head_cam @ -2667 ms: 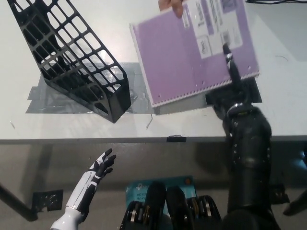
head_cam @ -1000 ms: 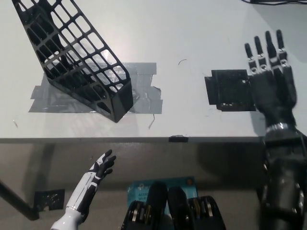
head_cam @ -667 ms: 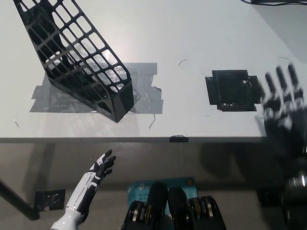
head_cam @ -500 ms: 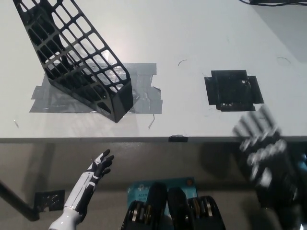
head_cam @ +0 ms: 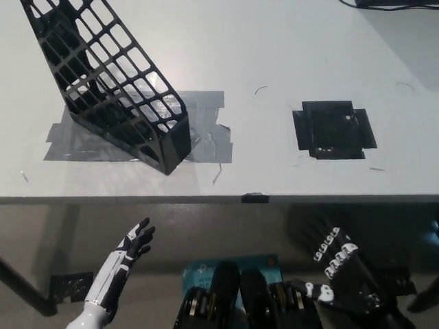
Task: A shelf with a book inside it is placed on the center of the desk infront of the robot. The robot uses its right hand to grab the book, take it out and hand it to a person.
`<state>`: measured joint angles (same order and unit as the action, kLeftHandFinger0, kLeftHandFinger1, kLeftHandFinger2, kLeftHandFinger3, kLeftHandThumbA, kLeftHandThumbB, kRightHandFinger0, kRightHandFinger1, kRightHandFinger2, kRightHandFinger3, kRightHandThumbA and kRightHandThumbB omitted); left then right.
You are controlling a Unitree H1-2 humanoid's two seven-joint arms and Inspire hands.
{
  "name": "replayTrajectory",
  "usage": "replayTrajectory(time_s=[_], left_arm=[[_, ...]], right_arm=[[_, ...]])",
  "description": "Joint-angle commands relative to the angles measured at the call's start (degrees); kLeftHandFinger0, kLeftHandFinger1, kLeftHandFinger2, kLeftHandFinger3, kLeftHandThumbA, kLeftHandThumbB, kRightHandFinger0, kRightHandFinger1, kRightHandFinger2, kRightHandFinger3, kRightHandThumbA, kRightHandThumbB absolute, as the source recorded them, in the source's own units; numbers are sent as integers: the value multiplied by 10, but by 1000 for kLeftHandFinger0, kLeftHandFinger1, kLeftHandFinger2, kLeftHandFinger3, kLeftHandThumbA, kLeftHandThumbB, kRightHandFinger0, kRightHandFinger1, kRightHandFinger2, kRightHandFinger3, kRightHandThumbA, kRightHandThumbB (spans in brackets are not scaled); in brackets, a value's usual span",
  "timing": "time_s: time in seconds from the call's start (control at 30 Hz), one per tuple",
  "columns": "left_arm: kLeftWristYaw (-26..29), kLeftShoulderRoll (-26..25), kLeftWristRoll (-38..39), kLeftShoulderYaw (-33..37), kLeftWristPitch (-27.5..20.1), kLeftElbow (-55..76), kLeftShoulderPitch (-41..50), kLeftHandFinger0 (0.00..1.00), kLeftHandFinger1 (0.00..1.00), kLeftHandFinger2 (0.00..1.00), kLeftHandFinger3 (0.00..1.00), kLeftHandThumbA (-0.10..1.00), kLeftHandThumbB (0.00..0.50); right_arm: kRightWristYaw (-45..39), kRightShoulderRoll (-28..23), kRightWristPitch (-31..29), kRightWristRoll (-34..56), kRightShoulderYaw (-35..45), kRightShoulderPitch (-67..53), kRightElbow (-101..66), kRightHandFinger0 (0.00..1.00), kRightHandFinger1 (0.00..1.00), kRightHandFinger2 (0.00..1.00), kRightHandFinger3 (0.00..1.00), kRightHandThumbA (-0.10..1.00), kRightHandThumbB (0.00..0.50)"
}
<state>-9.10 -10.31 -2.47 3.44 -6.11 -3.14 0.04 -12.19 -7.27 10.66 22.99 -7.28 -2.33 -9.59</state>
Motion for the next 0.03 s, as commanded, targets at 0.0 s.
replayTrajectory(time_s=[0.0], left_arm=[[12,4,8,-12,-36,-3,-9,1000,1000,1000,1000,1000,244]], right_arm=[[18,-15,-72,-125,-15,34,33,1000,1000,1000,1000,1000,207]])
